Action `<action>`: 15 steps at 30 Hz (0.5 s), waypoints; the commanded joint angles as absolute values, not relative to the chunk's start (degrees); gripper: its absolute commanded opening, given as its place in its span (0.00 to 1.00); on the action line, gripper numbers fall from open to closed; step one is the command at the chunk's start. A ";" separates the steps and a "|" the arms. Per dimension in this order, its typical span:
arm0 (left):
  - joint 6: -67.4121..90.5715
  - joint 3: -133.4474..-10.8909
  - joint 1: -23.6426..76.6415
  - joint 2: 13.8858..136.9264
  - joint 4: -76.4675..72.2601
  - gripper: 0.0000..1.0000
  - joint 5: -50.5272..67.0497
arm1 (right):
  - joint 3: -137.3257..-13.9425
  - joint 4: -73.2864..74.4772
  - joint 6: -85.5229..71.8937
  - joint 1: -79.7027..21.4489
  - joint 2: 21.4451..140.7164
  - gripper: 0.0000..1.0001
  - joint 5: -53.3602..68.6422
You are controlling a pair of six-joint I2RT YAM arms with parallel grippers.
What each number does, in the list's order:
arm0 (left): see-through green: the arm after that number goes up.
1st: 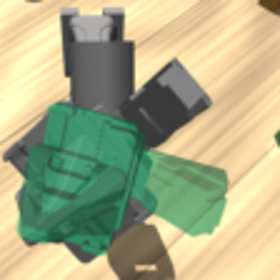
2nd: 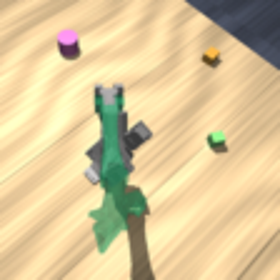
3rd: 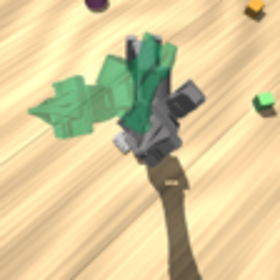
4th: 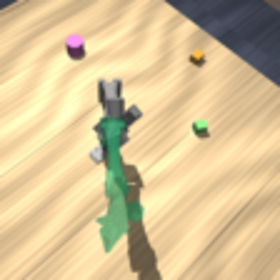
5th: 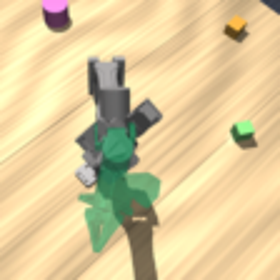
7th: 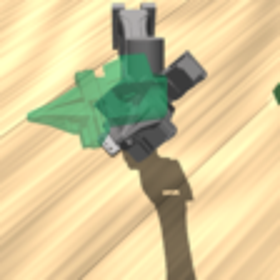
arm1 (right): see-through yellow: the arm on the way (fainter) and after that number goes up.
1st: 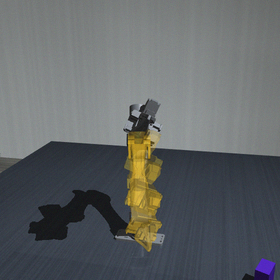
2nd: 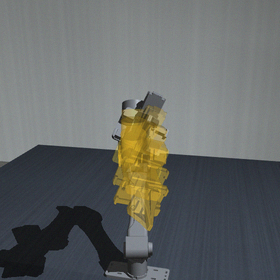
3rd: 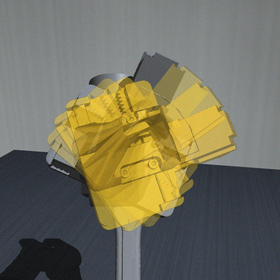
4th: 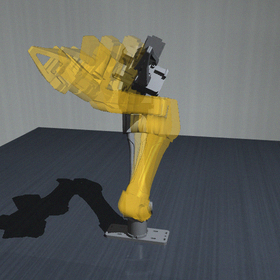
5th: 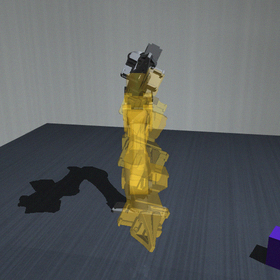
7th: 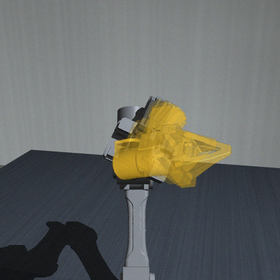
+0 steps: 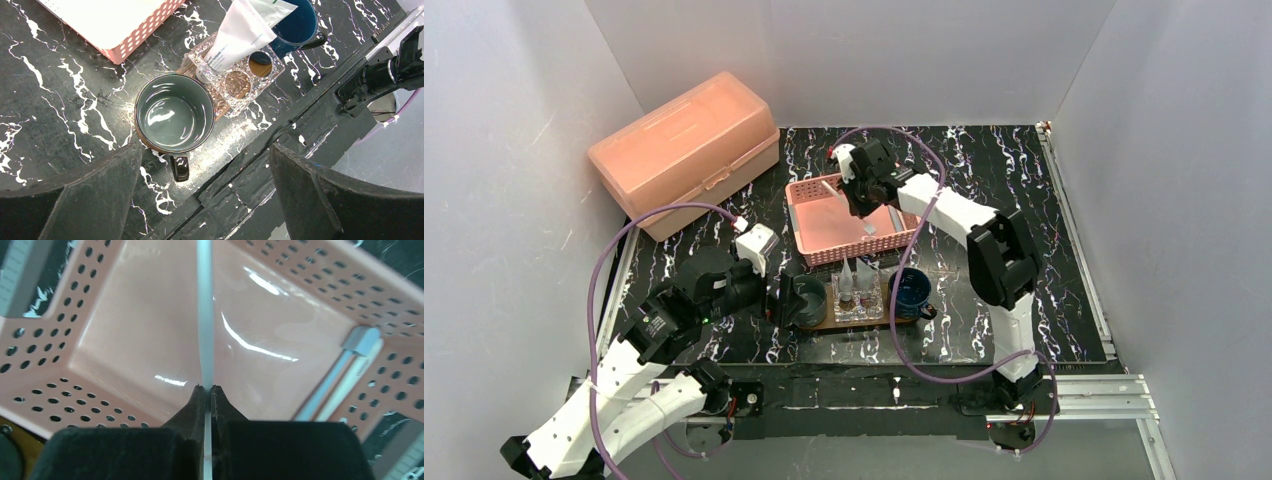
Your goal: Prepare toiletry sets of a toothbrush and toothpaste on the tray
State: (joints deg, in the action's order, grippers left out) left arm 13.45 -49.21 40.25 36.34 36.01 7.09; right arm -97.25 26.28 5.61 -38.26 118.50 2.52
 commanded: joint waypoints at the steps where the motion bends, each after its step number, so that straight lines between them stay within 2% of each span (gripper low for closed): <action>1: 12.77 -48.80 40.34 36.62 35.33 0.99 7.82 | -96.36 20.48 5.08 -38.41 112.12 0.01 0.88; 15: 12.74 -48.84 40.34 37.87 35.33 0.99 7.83 | -95.71 22.06 5.53 -39.83 101.06 0.01 -1.69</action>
